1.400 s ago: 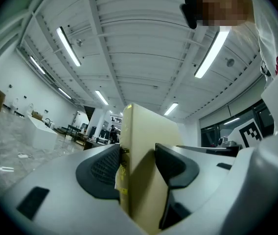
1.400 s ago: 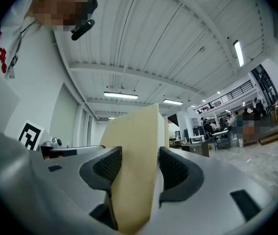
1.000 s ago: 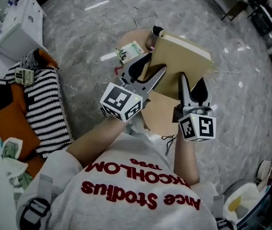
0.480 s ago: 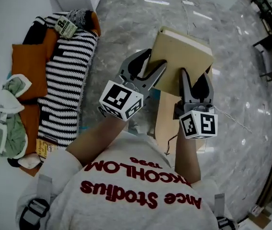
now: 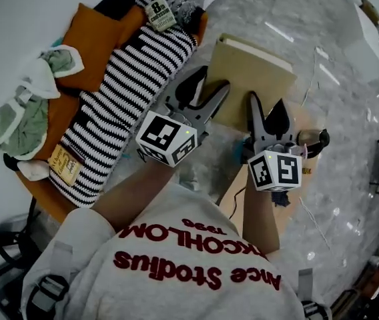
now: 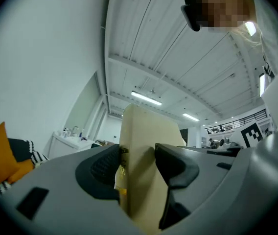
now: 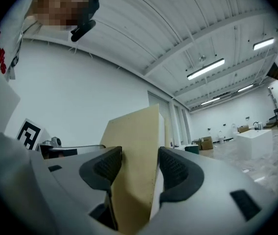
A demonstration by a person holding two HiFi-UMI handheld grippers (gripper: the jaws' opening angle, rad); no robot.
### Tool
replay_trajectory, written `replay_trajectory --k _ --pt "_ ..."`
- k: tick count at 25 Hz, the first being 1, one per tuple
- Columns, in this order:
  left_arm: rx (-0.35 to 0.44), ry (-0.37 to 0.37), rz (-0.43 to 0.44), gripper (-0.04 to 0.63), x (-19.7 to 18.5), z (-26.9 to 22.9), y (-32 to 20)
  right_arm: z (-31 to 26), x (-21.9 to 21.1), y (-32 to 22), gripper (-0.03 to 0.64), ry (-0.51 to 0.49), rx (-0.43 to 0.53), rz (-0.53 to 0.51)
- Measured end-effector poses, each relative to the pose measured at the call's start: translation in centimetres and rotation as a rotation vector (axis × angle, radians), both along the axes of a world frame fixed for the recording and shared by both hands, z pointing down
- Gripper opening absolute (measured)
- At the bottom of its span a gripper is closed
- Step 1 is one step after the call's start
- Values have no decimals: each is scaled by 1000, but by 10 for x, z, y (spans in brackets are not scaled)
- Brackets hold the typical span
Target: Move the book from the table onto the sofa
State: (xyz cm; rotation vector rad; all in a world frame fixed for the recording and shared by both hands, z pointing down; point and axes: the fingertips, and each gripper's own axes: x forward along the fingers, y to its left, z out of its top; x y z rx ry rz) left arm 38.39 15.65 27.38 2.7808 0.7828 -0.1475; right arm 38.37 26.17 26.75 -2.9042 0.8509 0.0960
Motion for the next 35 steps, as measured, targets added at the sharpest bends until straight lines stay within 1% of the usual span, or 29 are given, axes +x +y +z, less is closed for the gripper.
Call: replay_trajectory --k 6,11,17,24,28,32,35 --pt "-11 -3 -126 224 15 4 -83 2 29 -83 265 -3 -6 -127" --pt "-3 0 -244 224 24 3 -165 2 50 -168 265 5 -10 -253" --pt "-6 17 -405 224 18 -2 -263 -3 60 -272 265 18 -2 -411" --pt "-12 22 -612 224 -11 2 -367 0 50 -386 265 25 -9 -620" --pt "-1 10 -761 224 -38 9 -421 8 35 -451 265 10 -10 -769" --pt "6 -4 -850 224 -63 14 -461 13 17 -498 265 -1 -12 -863" --pt "13 -14 -961 224 -88 16 -489 16 -1 -535 265 -11 -5 -976"
